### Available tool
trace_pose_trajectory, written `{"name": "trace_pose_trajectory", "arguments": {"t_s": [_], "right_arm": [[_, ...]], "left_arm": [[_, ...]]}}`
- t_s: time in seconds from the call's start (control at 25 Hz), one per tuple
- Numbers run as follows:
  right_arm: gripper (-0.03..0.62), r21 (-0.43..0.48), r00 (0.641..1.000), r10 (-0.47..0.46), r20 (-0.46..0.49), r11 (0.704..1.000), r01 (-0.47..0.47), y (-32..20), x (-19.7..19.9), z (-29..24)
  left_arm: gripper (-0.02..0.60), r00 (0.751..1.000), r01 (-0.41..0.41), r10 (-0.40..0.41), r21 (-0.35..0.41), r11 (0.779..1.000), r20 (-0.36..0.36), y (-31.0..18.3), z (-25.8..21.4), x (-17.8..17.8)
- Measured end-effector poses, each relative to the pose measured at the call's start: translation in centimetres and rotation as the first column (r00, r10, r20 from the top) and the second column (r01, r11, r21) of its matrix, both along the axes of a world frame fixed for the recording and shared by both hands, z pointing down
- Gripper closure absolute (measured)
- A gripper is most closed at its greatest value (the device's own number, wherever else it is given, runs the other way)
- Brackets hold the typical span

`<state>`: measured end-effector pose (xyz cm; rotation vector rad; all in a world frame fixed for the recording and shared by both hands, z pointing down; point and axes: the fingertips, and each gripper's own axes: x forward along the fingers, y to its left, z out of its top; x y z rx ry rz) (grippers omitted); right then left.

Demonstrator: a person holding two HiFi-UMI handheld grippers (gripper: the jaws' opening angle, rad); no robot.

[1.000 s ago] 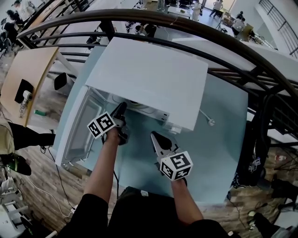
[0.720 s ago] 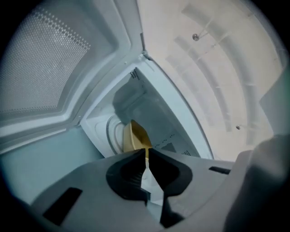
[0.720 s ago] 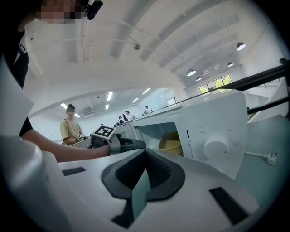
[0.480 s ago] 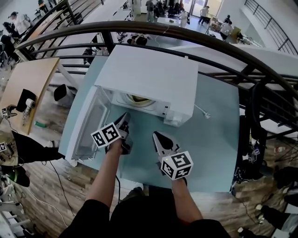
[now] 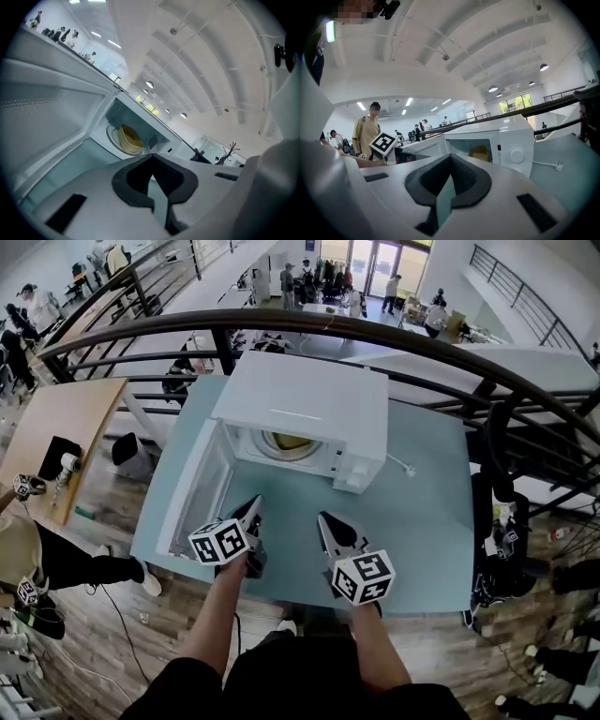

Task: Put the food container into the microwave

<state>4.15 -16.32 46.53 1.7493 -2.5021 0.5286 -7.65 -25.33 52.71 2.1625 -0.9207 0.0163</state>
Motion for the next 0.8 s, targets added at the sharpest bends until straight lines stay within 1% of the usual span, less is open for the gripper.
{"name": "trace_pose_trajectory", "arguments": {"t_s": [0.16, 0.32, 0.6, 0.8], "right_arm": [[0.589, 0.023, 1.000, 0.013, -0.015, 1.000, -0.013, 2.5, -1.2, -1.8], [0.589, 0.054, 0.999, 0.039, -0.033, 0.998, -0.037, 4.6, -2.1, -3.3], [0.589, 0.092, 0.997, 0.063, -0.047, 0.994, -0.059, 7.2, -4.2, -5.0], [0.589, 0.104, 0.996, 0.059, -0.061, 0.993, -0.052, 8.3, -5.0, -5.9]], "left_arm": [[0.574, 0.999, -0.033, 0.032, 0.046, 0.998, 0.018, 3.3, -2.2, -1.5], [0.574, 0.996, -0.086, 0.082, 0.121, 0.989, 0.043, 5.9, -4.4, -2.2], [0.574, 0.986, -0.154, 0.132, 0.237, 0.959, 0.105, 9.5, -7.4, -3.8], [0.574, 0.979, -0.178, 0.136, 0.318, 0.931, 0.150, 11.3, -9.7, -4.4]]}}
